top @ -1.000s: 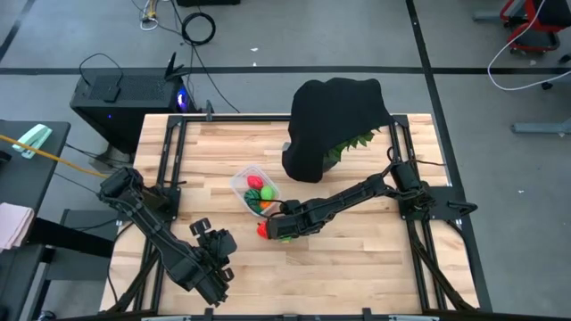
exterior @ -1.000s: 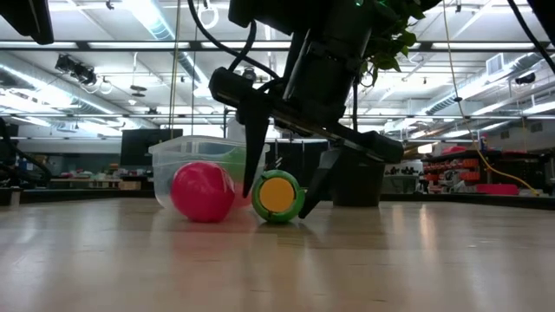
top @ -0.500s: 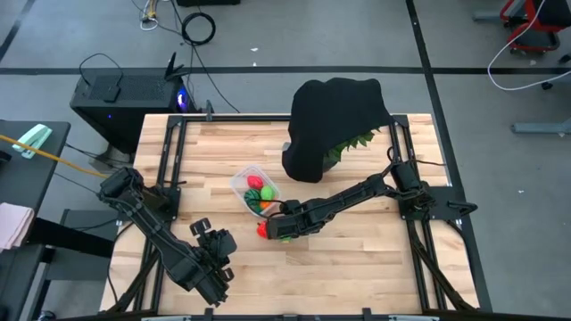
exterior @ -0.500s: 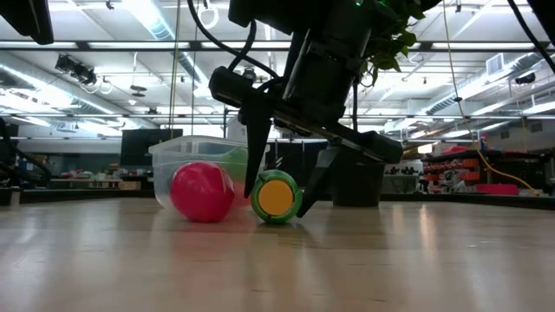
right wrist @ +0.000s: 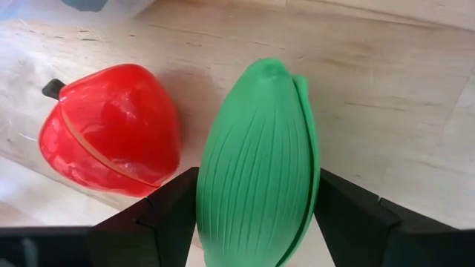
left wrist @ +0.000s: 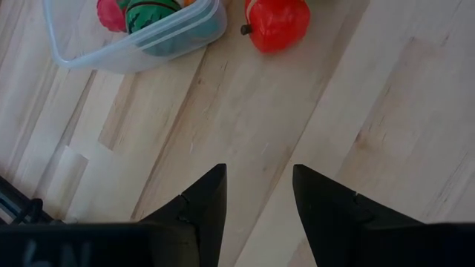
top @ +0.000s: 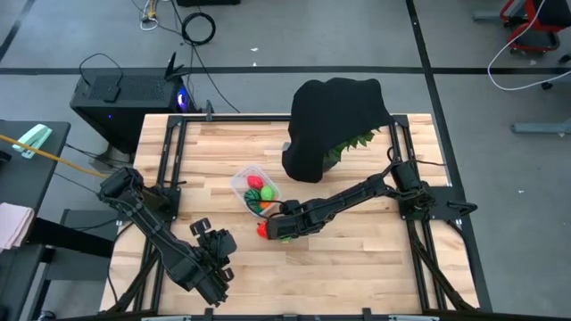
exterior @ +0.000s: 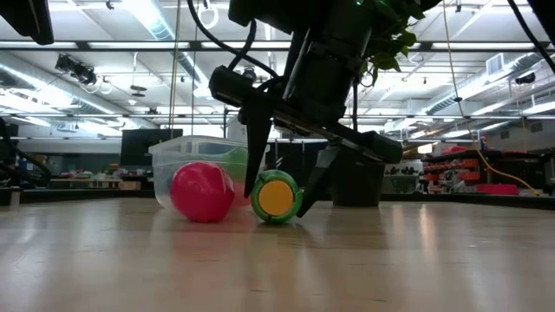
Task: Pick and placing Produce into tupperware
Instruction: Put the green corn into the transparent bin
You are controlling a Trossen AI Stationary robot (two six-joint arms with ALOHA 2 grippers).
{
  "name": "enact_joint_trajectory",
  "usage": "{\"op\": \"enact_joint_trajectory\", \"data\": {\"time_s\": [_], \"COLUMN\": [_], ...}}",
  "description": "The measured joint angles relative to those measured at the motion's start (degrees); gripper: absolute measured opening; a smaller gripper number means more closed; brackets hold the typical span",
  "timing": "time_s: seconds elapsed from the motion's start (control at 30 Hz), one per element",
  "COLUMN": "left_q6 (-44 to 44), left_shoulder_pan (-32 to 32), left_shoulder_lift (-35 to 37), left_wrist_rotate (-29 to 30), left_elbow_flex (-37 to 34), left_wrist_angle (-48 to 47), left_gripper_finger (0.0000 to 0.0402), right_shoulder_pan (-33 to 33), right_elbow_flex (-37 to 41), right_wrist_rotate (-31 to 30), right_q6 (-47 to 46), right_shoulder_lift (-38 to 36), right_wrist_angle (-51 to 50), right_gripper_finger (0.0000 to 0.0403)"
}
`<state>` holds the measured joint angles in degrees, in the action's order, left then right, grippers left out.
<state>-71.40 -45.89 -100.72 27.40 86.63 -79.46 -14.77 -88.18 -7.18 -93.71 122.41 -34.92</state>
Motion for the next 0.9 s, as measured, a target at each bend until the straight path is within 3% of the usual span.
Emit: {"op": "enact_joint_trajectory", "data": {"time_s": [0.5,0.9], "left_q6": [0.0,0.0], "left_shoulder_pan": [0.0,0.0], "left_shoulder_lift": [0.0,0.0], "left_wrist_rotate": [-0.01,-0.19], "left_elbow_flex": [0.0,0.0], "left_wrist_angle": [0.0,-0.03], "left_gripper_finger": [0.0162,0.0162], "right_shoulder_pan": [-0.1,-2.25], "right_elbow_flex": [-3.77,-4.0], "right_wrist_rotate": [-0.01,-1.38], "right_q6": [4.63,7.92], "right_shoulder_lift": [-0.12,-4.3], "right_wrist_angle": [0.28,-1.95], "right_gripper_finger": [0.0251,0.0251]}}
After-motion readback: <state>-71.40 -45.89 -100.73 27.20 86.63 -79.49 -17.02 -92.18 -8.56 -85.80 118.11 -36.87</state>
